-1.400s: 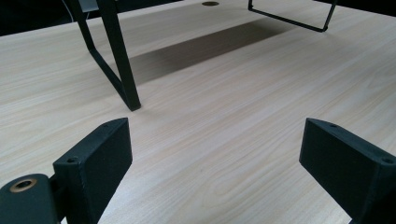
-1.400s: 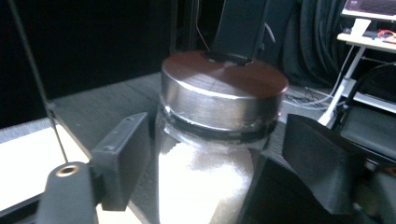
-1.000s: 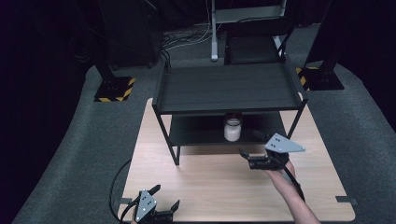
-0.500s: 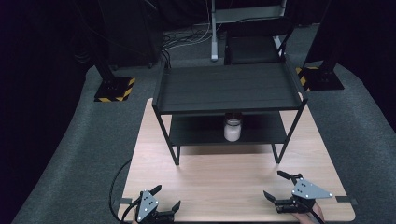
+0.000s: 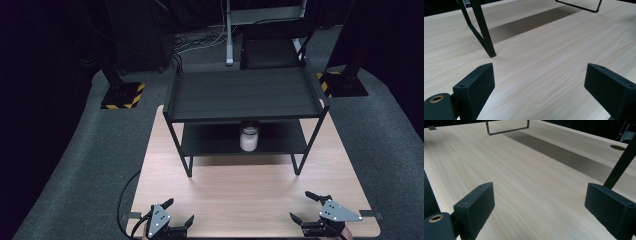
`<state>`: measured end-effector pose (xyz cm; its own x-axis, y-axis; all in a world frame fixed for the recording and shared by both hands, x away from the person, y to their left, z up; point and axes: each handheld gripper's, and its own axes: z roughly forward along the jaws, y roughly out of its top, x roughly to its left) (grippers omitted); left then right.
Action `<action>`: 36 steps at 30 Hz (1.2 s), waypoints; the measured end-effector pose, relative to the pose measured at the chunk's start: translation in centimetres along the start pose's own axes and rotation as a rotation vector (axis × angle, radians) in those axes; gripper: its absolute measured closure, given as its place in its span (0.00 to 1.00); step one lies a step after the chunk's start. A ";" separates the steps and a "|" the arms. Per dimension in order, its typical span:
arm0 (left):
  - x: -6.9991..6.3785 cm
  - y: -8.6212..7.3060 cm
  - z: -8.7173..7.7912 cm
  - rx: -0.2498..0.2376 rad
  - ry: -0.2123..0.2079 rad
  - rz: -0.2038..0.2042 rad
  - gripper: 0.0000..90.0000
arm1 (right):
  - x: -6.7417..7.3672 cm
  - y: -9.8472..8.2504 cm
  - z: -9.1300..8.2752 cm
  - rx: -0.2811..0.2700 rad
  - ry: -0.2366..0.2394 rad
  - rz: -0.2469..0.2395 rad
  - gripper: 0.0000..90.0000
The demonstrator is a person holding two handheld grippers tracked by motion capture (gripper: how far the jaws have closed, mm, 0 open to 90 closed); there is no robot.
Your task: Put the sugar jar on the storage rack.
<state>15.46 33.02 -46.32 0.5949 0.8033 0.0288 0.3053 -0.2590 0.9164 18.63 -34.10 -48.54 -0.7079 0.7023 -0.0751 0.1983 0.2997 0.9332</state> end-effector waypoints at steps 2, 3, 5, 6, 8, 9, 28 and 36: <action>0.0 0.0 0.0 0.001 -0.001 -0.002 0.11 | 0.0 0.0 0.0 0.002 -0.004 -0.003 0.09; 0.0 0.0 0.0 0.001 -0.001 -0.001 0.11 | 0.0 0.0 0.0 0.003 -0.004 0.000 0.09; 0.0 0.0 0.1 0.002 -0.003 0.001 0.11 | 0.0 0.0 0.0 0.009 -0.001 0.002 0.09; 0.0 0.0 0.1 0.004 -0.004 0.001 0.11 | 0.0 0.1 0.1 0.015 -0.002 -0.002 0.09; 0.0 0.0 0.1 0.004 -0.004 0.002 0.11 | 0.0 0.1 0.1 0.019 0.000 -0.005 0.09; 0.0 0.0 0.1 0.003 -0.004 0.002 0.11 | 0.0 0.1 0.2 0.019 0.000 -0.006 0.09; 0.1 0.1 0.1 0.001 -0.007 0.003 0.11 | 0.1 0.3 0.3 0.036 0.001 -0.011 0.09; 0.1 0.1 0.1 0.001 -0.008 0.003 0.11 | 0.1 0.3 0.3 0.039 0.001 -0.010 0.09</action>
<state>15.58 33.01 -46.27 0.6018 0.7982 0.0288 0.3042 -0.2624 0.9157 18.83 -33.81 -48.38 -0.7104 0.6988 -0.0838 0.2180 0.3316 0.9179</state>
